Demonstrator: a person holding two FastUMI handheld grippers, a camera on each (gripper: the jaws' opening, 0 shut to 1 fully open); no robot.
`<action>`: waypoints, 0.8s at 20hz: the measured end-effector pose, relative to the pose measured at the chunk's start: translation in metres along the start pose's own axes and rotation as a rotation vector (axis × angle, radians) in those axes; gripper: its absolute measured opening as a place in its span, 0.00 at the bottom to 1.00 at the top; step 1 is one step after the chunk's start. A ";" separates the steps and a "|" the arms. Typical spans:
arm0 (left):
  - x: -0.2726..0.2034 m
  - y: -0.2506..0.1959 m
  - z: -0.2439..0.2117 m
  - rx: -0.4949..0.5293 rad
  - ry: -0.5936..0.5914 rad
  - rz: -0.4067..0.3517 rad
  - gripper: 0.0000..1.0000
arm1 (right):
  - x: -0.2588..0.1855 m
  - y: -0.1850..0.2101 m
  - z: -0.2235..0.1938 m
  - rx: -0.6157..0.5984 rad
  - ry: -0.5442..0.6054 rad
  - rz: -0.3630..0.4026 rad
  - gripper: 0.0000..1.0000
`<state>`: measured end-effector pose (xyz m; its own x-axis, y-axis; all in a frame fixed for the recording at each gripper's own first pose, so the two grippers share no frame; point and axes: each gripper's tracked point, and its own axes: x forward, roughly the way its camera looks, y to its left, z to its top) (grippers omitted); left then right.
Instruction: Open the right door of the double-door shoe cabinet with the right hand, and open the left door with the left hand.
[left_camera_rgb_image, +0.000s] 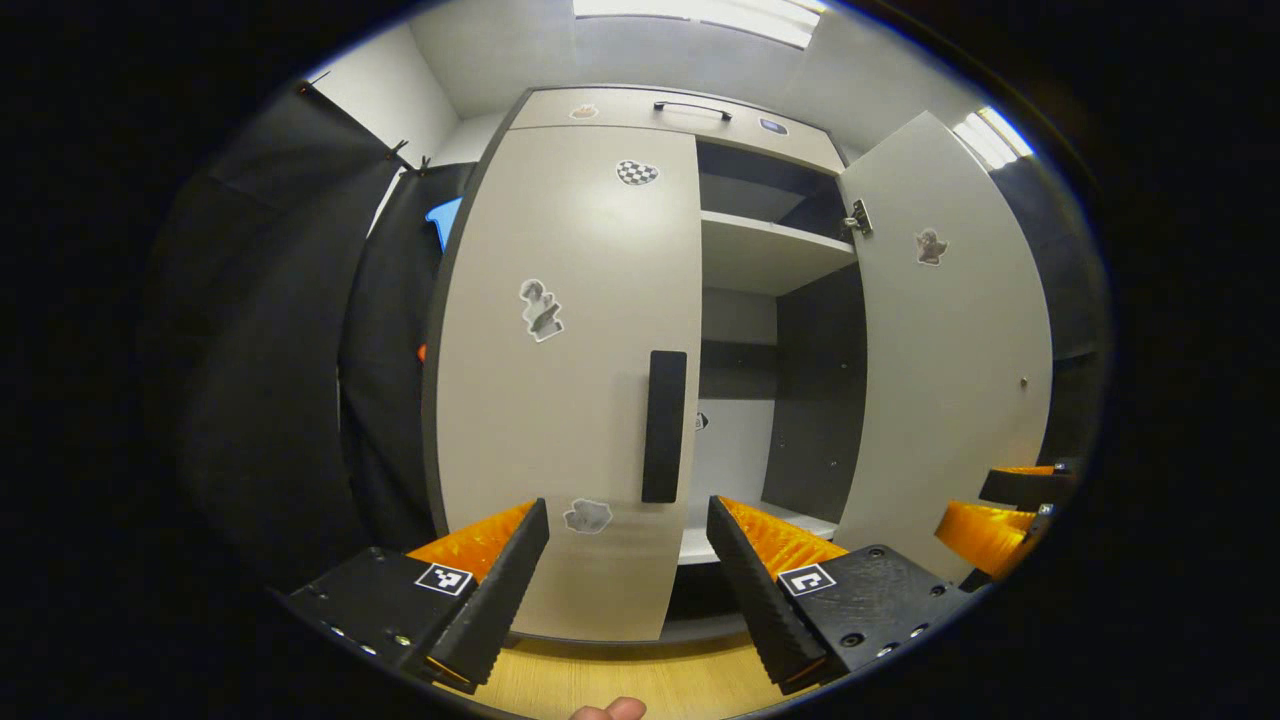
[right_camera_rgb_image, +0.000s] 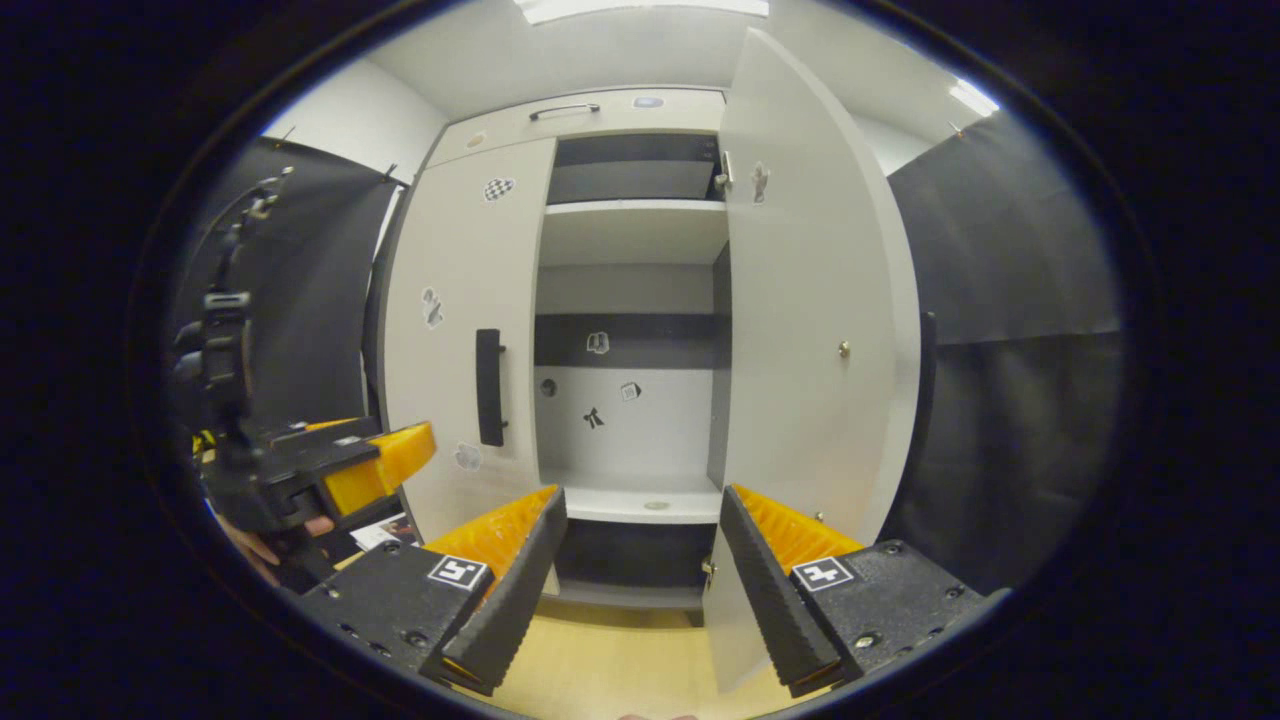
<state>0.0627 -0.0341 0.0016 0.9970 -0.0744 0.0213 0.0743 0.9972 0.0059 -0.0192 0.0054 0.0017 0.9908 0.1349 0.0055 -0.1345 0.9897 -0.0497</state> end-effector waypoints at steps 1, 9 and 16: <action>0.016 -0.002 0.005 0.011 -0.007 -0.003 0.95 | -0.001 -0.001 0.000 -0.005 -0.002 -0.001 0.96; 0.097 -0.005 0.005 0.050 0.037 0.029 0.95 | -0.008 -0.016 0.000 -0.026 0.002 -0.021 0.96; 0.113 -0.003 0.001 0.038 0.062 0.070 0.93 | -0.005 -0.031 0.003 -0.013 -0.007 -0.038 0.96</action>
<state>0.1748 -0.0455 0.0053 0.9992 -0.0025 -0.0388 0.0042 0.9990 0.0450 -0.0201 -0.0259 0.0064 0.9952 0.0971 0.0147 -0.0961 0.9934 -0.0626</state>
